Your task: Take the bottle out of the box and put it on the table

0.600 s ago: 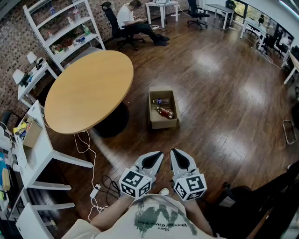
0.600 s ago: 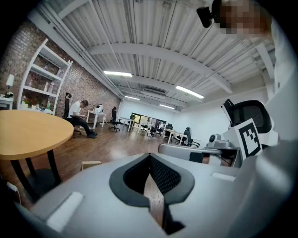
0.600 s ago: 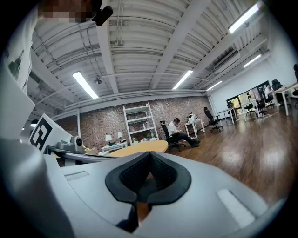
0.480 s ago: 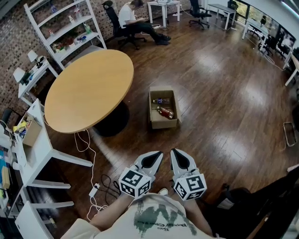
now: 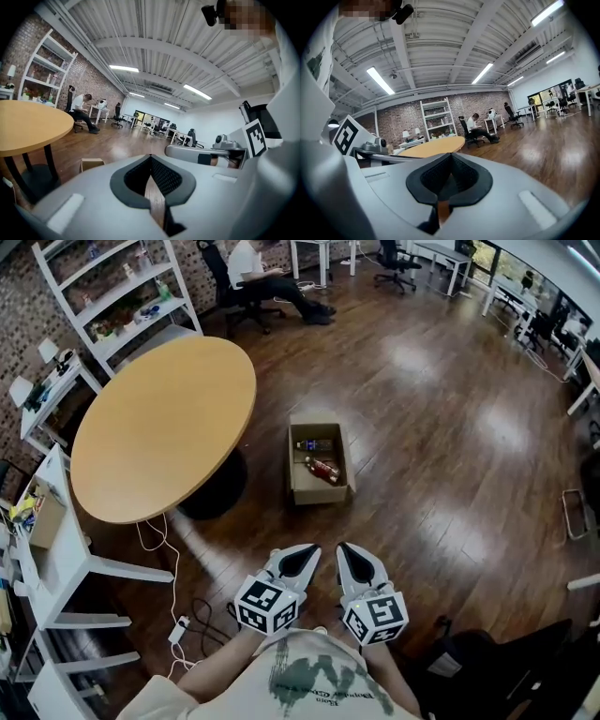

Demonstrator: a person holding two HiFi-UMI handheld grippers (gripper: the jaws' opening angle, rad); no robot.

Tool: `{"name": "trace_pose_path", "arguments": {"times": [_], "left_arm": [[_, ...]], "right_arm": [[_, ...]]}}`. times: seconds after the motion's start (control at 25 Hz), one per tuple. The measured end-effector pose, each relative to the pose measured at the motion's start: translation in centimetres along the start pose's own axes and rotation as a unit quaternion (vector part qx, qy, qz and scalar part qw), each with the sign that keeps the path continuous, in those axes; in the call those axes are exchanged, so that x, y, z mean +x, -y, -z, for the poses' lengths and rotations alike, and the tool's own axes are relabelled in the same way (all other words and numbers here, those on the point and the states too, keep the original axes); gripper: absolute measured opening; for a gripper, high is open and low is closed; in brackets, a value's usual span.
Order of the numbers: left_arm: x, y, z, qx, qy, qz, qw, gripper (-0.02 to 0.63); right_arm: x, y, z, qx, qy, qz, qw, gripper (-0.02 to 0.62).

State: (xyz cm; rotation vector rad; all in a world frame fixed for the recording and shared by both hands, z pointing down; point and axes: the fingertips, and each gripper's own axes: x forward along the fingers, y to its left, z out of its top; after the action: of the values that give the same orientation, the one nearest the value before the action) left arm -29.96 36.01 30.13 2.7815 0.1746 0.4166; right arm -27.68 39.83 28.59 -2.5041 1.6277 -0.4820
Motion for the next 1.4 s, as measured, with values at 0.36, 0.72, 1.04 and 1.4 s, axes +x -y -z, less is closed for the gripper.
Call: {"name": "trace_pose_path", "arguments": {"times": [0.36,0.72,1.04,1.4], "left_arm": [[4.8,-8.9,-4.6,-0.004,-0.021,0.017,0.9996,-0.003],[9.6,-18.2,-10.0,-0.002,-0.009,0.024,0.9997,-0.003],[12.2,-23.5,-13.3,-0.017,0.014,0.029,0.9993,-0.003],[14.7,-26.8,-15.0,-0.044,0.031,0.016,0.9984,-0.003]], "right_arm": [[10.4,3.6,-2.9,0.012,-0.008,0.033,0.999,0.000],[21.1,3.6,-5.0,0.003,-0.024,0.028,0.999,0.000],[27.6,3.7,-6.6,-0.025,-0.043,0.018,0.999,0.000],[30.3,5.0,-7.3,-0.055,-0.067,0.001,0.996,0.000]]}}
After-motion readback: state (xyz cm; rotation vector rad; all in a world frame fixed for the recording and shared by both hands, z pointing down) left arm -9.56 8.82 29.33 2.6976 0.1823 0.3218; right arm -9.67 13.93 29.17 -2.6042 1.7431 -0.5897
